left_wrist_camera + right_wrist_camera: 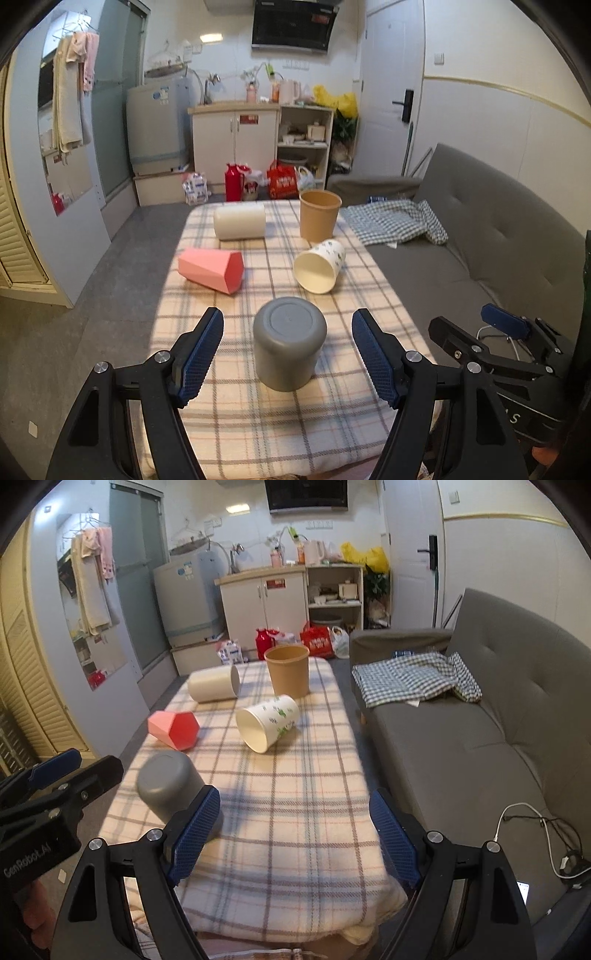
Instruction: Flip cup upside down
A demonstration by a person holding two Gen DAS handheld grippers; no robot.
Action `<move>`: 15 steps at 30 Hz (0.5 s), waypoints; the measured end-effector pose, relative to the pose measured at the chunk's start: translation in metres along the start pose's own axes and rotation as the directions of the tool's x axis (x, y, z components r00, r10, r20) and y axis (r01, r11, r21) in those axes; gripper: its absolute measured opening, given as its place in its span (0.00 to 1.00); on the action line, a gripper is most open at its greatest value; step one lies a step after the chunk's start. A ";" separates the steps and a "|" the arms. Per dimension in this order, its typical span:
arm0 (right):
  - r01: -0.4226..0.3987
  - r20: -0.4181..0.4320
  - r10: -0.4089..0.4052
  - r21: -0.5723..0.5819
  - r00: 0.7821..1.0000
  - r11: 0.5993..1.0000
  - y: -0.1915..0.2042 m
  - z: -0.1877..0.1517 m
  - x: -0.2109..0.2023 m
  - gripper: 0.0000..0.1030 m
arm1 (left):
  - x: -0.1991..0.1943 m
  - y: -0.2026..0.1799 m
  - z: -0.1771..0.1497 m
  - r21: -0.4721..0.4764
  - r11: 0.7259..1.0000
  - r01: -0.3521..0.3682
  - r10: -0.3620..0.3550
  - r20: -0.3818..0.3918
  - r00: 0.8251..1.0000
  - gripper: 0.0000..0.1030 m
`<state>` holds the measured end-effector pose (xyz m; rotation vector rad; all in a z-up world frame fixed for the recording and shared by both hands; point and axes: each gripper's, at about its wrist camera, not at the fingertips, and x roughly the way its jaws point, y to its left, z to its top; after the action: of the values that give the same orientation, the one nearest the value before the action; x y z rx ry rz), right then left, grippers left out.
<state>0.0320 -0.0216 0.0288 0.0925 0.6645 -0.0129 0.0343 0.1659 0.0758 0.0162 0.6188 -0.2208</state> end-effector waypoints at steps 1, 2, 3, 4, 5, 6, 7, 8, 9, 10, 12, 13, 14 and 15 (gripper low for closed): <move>-0.002 0.010 0.002 -0.003 1.000 1.000 0.002 -0.001 -0.005 0.81 | -0.003 0.001 0.000 -0.002 1.000 -0.002 0.002 0.008 1.000 0.73; -0.004 0.016 0.004 -0.005 1.000 1.000 0.003 -0.001 -0.008 0.81 | -0.007 0.003 -0.001 -0.006 1.000 -0.005 0.005 0.019 1.000 0.73; -0.008 0.021 0.008 -0.008 1.000 1.000 0.004 -0.002 -0.012 0.81 | -0.009 0.005 -0.003 -0.008 1.000 -0.009 0.009 0.025 1.000 0.73; -0.010 0.023 0.010 -0.012 1.000 1.000 0.005 -0.004 -0.013 0.81 | -0.011 0.007 -0.005 -0.009 1.000 -0.014 0.014 0.029 0.999 0.73; -0.012 0.026 0.012 -0.014 1.000 1.000 0.007 -0.006 -0.015 0.81 | -0.013 0.008 -0.007 -0.011 1.000 -0.020 0.020 0.032 0.999 0.73; -0.016 0.029 0.016 -0.018 0.999 1.000 0.009 -0.008 -0.016 0.81 | -0.014 0.010 -0.010 -0.010 1.000 -0.027 0.027 0.037 0.999 0.73; -0.021 0.031 0.022 -0.021 0.999 1.000 0.010 -0.010 -0.016 0.81 | -0.016 0.012 -0.014 -0.008 0.999 -0.037 0.037 0.045 0.998 0.73; -0.031 0.035 0.032 -0.026 0.999 0.999 0.012 -0.014 -0.017 0.81 | -0.019 0.014 -0.018 -0.006 0.999 -0.044 0.044 0.052 0.998 0.73; -0.036 0.037 0.037 -0.031 0.999 0.999 0.015 -0.018 -0.016 0.81 | -0.020 0.016 -0.022 -0.002 0.999 -0.052 0.052 0.063 0.997 0.73; -0.040 0.033 0.041 -0.034 0.999 0.999 0.017 -0.021 -0.015 0.81 | -0.021 0.017 -0.026 0.000 0.998 -0.059 0.058 0.069 0.996 0.73; -0.050 0.021 0.051 -0.041 0.998 0.998 0.021 -0.027 -0.010 0.81 | -0.019 0.022 -0.036 0.004 0.997 -0.076 0.076 0.073 0.994 0.74; -0.047 0.019 0.048 -0.046 0.999 0.998 0.023 -0.029 -0.008 0.81 | -0.017 0.023 -0.040 0.003 0.996 -0.087 0.087 0.072 0.994 0.76; -0.043 0.018 0.044 -0.052 0.999 0.998 0.025 -0.031 -0.007 0.81 | -0.016 0.025 -0.044 0.003 0.995 -0.096 0.095 0.071 0.993 0.80; -0.040 0.015 0.041 -0.059 0.999 0.997 0.027 -0.033 -0.004 0.83 | -0.017 0.027 -0.050 0.001 0.995 -0.099 0.099 0.075 0.992 0.81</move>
<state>0.0096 0.0081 0.0081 0.0487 0.6463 0.0446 -0.0020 0.1998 0.0438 0.0426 0.5410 -0.1260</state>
